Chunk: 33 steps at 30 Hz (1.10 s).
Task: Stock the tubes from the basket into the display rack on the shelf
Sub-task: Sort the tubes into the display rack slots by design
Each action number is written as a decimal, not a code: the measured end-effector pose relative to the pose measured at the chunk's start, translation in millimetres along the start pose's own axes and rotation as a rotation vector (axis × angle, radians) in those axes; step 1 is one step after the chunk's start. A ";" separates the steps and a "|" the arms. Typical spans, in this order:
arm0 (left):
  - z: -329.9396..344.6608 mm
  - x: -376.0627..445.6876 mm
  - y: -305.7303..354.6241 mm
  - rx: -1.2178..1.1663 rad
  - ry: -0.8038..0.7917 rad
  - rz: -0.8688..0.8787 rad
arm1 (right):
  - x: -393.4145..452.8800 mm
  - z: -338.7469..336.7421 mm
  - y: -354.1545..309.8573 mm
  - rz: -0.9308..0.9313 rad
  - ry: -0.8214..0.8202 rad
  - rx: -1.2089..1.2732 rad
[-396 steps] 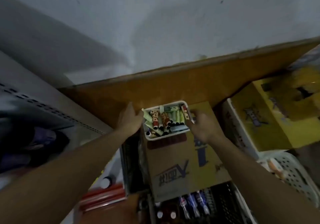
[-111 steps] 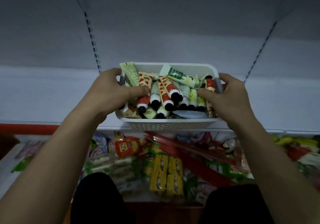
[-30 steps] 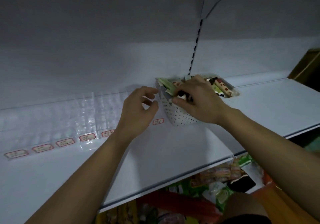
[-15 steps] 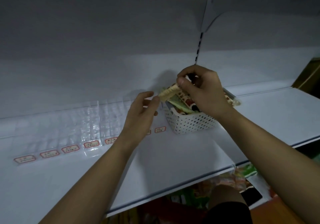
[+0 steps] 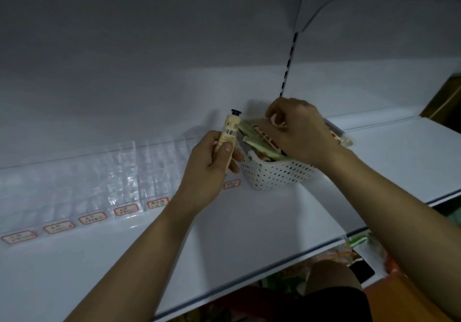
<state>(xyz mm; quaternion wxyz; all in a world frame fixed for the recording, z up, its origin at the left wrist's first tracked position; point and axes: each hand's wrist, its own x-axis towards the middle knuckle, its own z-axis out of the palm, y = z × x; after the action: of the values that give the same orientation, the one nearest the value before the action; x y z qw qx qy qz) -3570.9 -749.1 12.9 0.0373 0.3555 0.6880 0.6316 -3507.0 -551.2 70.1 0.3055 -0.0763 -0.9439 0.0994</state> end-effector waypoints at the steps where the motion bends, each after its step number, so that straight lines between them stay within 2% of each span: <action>1: 0.2 0.3 -1.2 -0.012 0.001 -0.009 | -0.7 -1.9 5.3 0.005 -0.103 -0.137; 3: 0.8 1.9 -2.7 -0.019 0.017 -0.022 | -3.2 -4.1 8.0 0.062 -0.275 -0.311; 4: 1.4 3.5 -2.2 -0.008 0.030 -0.013 | -4.1 -5.3 7.0 0.074 -0.306 -0.324; 7: 3.5 7.5 4.2 0.032 0.022 0.058 | -3.6 -12.4 3.4 0.075 -0.330 -0.264; 10: 5.0 13.0 8.2 0.084 -0.024 0.101 | -4.9 -15.1 3.5 0.051 -0.277 -0.220; 13: 5.5 24.1 10.2 0.150 -0.046 0.160 | -7.5 -14.6 6.6 0.109 -0.220 -0.022; 18: 13.7 45.3 16.9 0.367 -0.086 0.318 | -3.2 -26.9 1.5 0.139 -0.246 0.318; 22: 19.4 63.3 15.8 0.539 0.005 0.389 | 2.0 -38.9 0.8 0.188 -0.313 0.489; 24: 20.5 69.5 15.9 0.579 0.033 0.399 | 5.6 -41.7 6.3 0.299 -0.252 0.629; 26: 21.7 71.5 14.1 0.564 0.038 0.363 | 10.8 -38.3 19.5 0.282 -0.083 0.418; 28: 23.0 71.9 10.5 0.460 0.021 0.285 | 12.8 -32.2 34.0 0.202 -0.052 0.137; 31: 22.5 72.6 7.7 0.324 -0.032 0.193 | 10.2 -22.5 39.7 0.194 -0.333 -0.079; 33: 21.4 72.7 9.0 0.270 -0.048 0.187 | 8.1 -21.0 35.3 0.179 -0.403 -0.111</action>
<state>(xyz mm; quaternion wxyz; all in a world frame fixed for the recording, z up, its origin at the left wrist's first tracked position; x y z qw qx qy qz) -3610.3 -692.6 45.6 -0.0533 0.4346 0.7295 0.5254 -3498.2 -512.5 83.1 0.0962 -0.1550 -0.9794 0.0871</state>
